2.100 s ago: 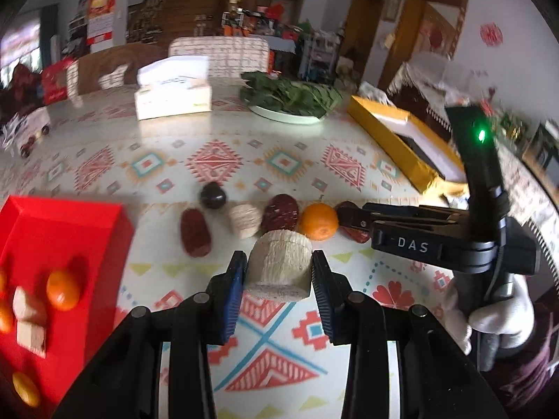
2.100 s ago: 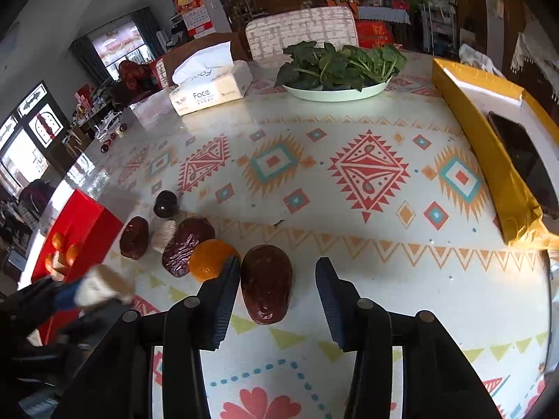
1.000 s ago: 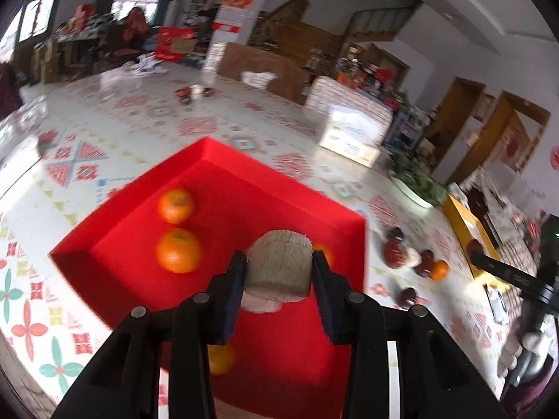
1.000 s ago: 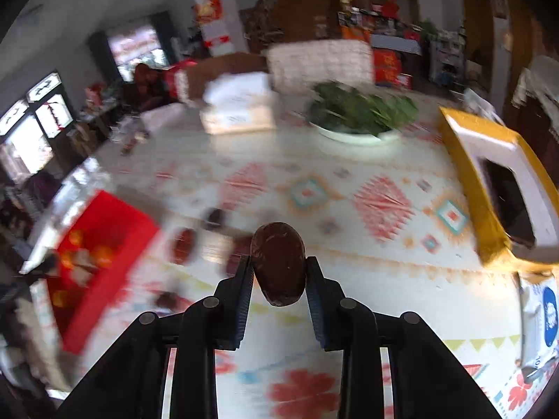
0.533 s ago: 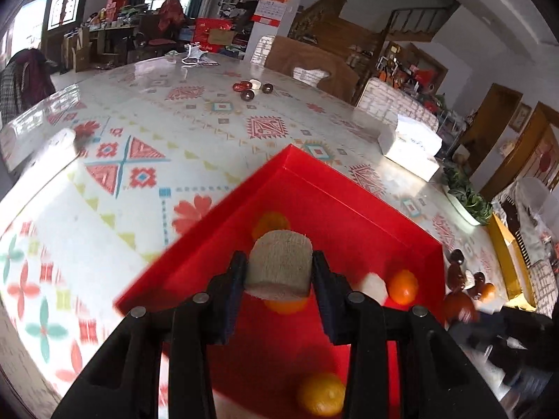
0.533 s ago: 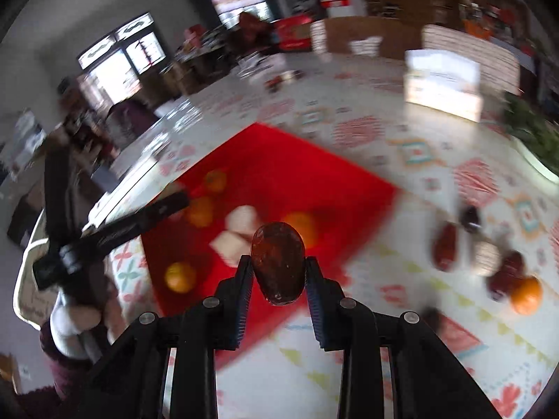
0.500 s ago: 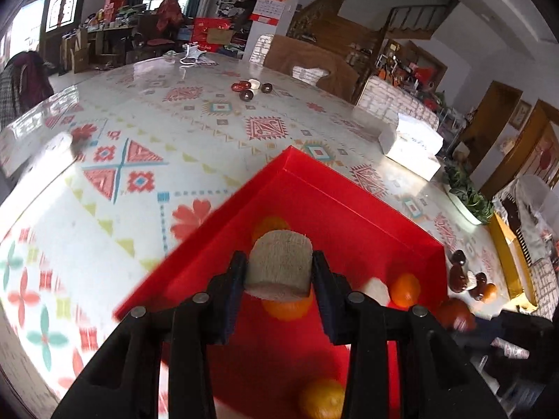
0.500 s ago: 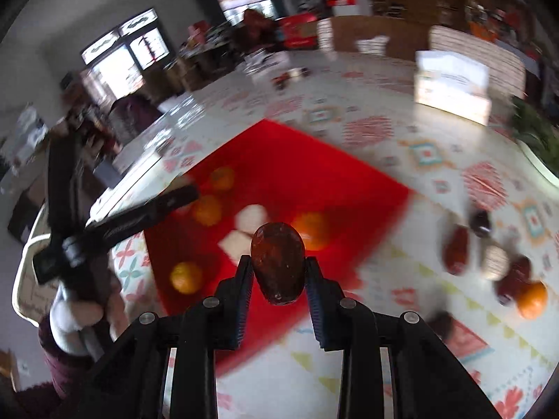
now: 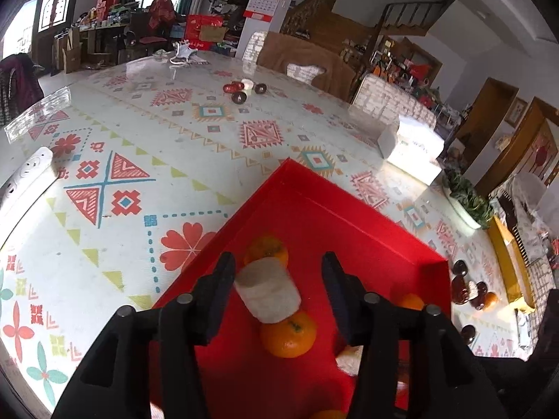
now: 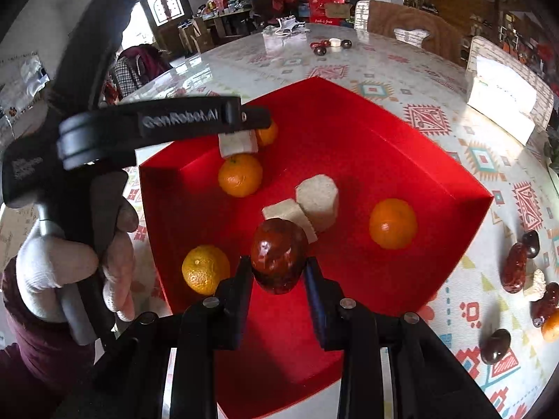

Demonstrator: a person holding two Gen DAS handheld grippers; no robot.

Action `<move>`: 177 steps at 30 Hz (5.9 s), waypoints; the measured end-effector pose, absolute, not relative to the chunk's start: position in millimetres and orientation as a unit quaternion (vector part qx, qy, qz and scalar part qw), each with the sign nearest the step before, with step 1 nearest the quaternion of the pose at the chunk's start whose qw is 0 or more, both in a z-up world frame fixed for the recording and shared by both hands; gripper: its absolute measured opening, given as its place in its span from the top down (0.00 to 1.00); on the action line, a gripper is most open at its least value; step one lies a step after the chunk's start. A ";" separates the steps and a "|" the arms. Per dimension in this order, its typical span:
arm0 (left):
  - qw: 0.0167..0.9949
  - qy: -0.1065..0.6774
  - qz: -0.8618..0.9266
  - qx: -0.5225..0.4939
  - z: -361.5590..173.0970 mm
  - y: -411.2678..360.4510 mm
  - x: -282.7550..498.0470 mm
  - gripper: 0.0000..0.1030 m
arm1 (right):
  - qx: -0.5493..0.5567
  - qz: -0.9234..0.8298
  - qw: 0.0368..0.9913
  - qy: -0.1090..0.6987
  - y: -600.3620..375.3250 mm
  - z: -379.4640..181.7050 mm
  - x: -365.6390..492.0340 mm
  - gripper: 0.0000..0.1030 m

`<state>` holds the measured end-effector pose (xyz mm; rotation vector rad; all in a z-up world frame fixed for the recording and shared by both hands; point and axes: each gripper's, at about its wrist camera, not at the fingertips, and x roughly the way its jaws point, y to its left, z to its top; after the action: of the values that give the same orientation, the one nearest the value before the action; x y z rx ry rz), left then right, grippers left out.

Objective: Organize fruits
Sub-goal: 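Carry the white cake and date over the red tray and open both tools, then grasp a dark red date with the left tool while the right tool grasps an orange, then carry the date and orange into the red tray and release both, then grasp a dark red date with the left tool while the right tool grasps a beige cake piece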

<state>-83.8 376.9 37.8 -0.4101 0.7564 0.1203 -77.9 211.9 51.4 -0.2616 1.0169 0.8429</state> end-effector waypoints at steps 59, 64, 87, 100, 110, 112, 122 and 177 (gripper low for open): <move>0.906 0.402 -0.110 -0.080 50.2 151.1 -74.5 0.24 | -0.008 0.185 0.865 0.466 -54.8 35.5 9.9 0.46; 0.908 0.397 -0.114 -0.067 55.0 143.7 -65.3 0.24 | -0.056 0.178 0.873 0.450 -39.2 33.0 9.6 0.58; 0.863 0.431 -0.202 0.171 13.8 12.2 19.0 0.68 | 0.109 0.142 0.878 0.444 -125.3 52.9 20.1 0.63; 0.860 0.435 -0.217 0.154 12.2 -1.8 -2.4 0.68 | 0.127 0.145 0.876 0.442 -127.0 50.3 21.2 0.63; 0.905 0.377 -0.196 0.000 68.6 77.2 -54.2 0.69 | 0.153 0.168 0.878 0.421 -131.0 55.4 18.3 0.63; 0.917 0.357 -0.174 -0.028 80.8 105.9 -70.0 0.69 | 0.151 0.168 0.880 0.418 -129.5 55.1 17.6 0.63; 0.937 0.331 -0.039 -0.102 99.5 257.3 -110.3 0.68 | 0.123 0.153 0.897 0.396 -106.0 69.7 5.5 0.63; 0.930 0.305 -0.087 -0.185 101.6 247.7 -130.4 0.23 | 0.076 0.188 0.888 0.412 -18.8 101.6 -18.0 0.07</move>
<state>-130.4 247.7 101.6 -0.3798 0.6254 -0.1787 -18.0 -18.8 101.6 0.1588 0.8568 0.3897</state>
